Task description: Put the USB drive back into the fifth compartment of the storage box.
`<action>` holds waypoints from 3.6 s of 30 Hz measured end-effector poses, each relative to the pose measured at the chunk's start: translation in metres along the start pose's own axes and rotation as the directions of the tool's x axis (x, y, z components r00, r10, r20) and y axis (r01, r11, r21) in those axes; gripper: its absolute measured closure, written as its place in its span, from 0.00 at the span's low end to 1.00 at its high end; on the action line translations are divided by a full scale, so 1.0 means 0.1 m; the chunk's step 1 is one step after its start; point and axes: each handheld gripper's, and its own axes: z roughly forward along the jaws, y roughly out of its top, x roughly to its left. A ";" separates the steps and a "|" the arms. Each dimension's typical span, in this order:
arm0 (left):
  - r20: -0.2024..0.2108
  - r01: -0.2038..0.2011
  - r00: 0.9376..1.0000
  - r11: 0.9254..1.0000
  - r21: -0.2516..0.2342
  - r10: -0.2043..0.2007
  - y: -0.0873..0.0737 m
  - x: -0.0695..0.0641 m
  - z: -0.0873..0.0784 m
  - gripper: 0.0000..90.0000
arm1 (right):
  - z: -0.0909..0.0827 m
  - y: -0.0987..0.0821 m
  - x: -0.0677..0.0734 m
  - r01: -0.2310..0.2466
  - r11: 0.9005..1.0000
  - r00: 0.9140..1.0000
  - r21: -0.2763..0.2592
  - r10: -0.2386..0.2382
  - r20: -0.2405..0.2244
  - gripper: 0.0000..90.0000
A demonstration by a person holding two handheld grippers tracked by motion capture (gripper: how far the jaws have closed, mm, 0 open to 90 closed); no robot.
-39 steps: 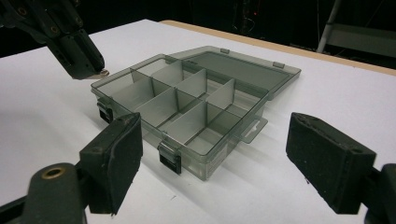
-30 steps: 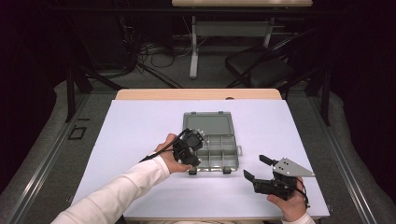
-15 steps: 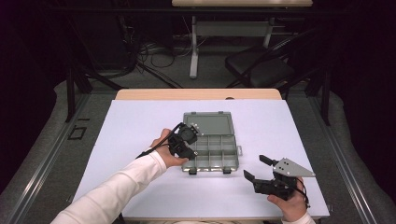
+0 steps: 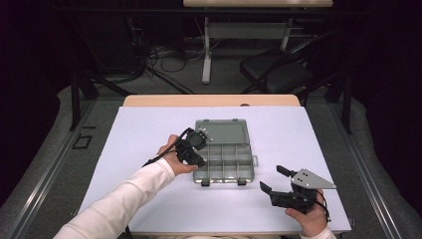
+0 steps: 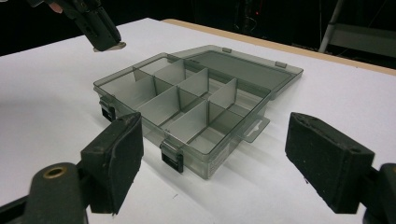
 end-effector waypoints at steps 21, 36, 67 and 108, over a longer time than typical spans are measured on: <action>0.012 -0.003 1.000 1.000 0.020 0.003 -0.03 0.02 0.19 0.88 | -0.01 0.00 0.00 0.002 1.000 1.000 0.006 -0.002 0.000 0.22; 0.012 -0.010 1.000 0.999 0.040 0.009 -0.06 0.00 0.39 0.88 | -0.01 0.00 0.00 0.003 1.000 1.000 0.008 -0.003 -0.006 0.22; 0.006 0.013 1.000 1.000 0.011 -0.013 -0.10 0.03 0.37 0.87 | 0.00 0.00 0.01 0.007 1.000 1.000 0.013 -0.006 -0.011 0.22; 0.075 -0.003 0.997 0.937 -0.350 0.031 -0.40 0.19 -0.16 0.27 | 0.00 0.00 0.01 0.009 1.000 1.000 0.012 -0.009 -0.014 0.22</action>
